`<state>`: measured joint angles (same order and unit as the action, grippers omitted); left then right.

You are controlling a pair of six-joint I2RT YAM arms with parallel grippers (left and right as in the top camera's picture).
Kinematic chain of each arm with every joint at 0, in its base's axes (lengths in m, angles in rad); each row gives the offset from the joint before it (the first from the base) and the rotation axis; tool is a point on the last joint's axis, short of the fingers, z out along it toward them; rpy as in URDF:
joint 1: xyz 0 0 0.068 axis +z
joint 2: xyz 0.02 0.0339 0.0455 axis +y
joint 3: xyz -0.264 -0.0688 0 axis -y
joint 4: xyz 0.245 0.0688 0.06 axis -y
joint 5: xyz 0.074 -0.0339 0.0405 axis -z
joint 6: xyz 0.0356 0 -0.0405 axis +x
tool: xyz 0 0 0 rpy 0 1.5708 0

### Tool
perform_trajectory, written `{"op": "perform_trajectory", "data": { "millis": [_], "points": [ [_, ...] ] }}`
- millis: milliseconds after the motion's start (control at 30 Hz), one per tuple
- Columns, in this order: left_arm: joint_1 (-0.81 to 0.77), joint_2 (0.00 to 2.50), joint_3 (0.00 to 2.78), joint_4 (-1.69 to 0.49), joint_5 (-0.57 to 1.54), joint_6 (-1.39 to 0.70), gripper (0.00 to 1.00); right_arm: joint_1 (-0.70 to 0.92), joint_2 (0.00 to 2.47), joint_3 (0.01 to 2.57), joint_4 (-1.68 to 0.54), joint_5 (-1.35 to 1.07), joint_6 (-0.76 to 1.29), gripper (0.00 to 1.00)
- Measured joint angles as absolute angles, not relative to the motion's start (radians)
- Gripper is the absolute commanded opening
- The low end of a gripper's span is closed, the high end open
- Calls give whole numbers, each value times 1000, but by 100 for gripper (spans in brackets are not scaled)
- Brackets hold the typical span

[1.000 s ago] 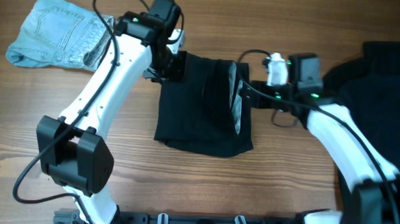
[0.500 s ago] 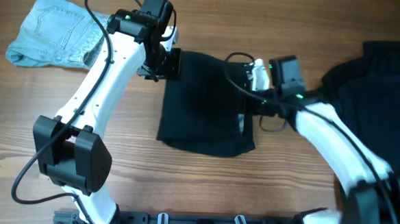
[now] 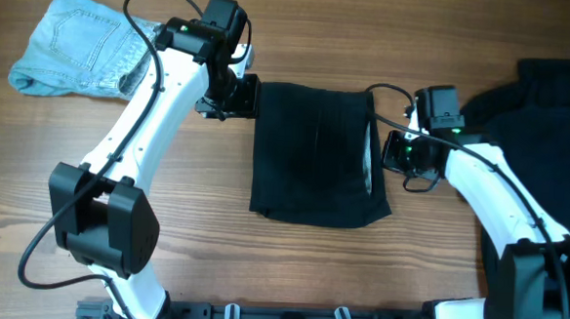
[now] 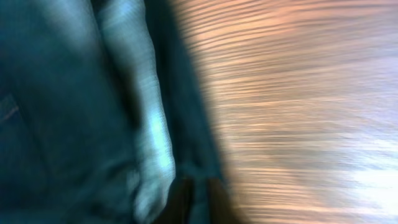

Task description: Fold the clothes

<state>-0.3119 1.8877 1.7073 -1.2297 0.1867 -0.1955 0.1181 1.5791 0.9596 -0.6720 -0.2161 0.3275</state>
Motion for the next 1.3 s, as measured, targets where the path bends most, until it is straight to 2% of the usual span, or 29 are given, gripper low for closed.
{"op": "perform_trajectory", "data": {
  "millis": [67, 133, 200, 333, 433, 533, 600, 700, 800, 900, 967, 1033, 1133, 1300],
  "points": [
    [-312, 1888, 1706, -1231, 192, -196, 46, 114, 1572, 960, -673, -409, 197, 36],
    [-313, 1888, 1706, -1230, 202, -192, 34, 143, 1561, 960, -692, -535, 109, 25],
    [-322, 1888, 1706, -1224, 207, -191, 33, 201, 1562, 954, -696, -515, 88, 19],
    [-373, 1888, 1670, -1196, 210, -188, 36, 239, 1670, 875, -695, -331, 219, 16],
    [-395, 1888, 1578, -1173, 219, -188, 27, 200, 1726, 878, -702, -353, 330, 16],
    [-400, 1890, 1472, -1142, 292, -192, 21, 189, 1731, 879, -704, -377, 352, 17],
    [-416, 1891, 1361, -1066, 343, -192, 20, 187, 1731, 879, -704, -382, 352, 17],
    [-450, 1894, 1179, -925, 370, -208, 14, 185, 1734, 886, -714, -385, 327, 18],
    [-437, 1882, 1092, -841, 364, -288, 16, 186, 1703, 889, -746, -388, 234, 22],
    [-361, 1869, 1097, -777, 273, -370, 16, 186, 1504, 885, -742, -418, 197, 28],
    [-234, 1890, 1186, -780, 196, -379, 26, 186, 1320, 887, -701, -442, 180, 33],
    [-164, 1897, 1325, -900, 218, -379, 26, 186, 1256, 887, -683, -449, 177, 34],
    [-120, 1892, 1501, -1076, 353, -345, 22, 186, 1247, 887, -680, -451, 178, 35],
    [-247, 1892, 1504, -1215, 447, -258, 26, 179, 1263, 887, -668, -326, 301, 38]
  ]
}}
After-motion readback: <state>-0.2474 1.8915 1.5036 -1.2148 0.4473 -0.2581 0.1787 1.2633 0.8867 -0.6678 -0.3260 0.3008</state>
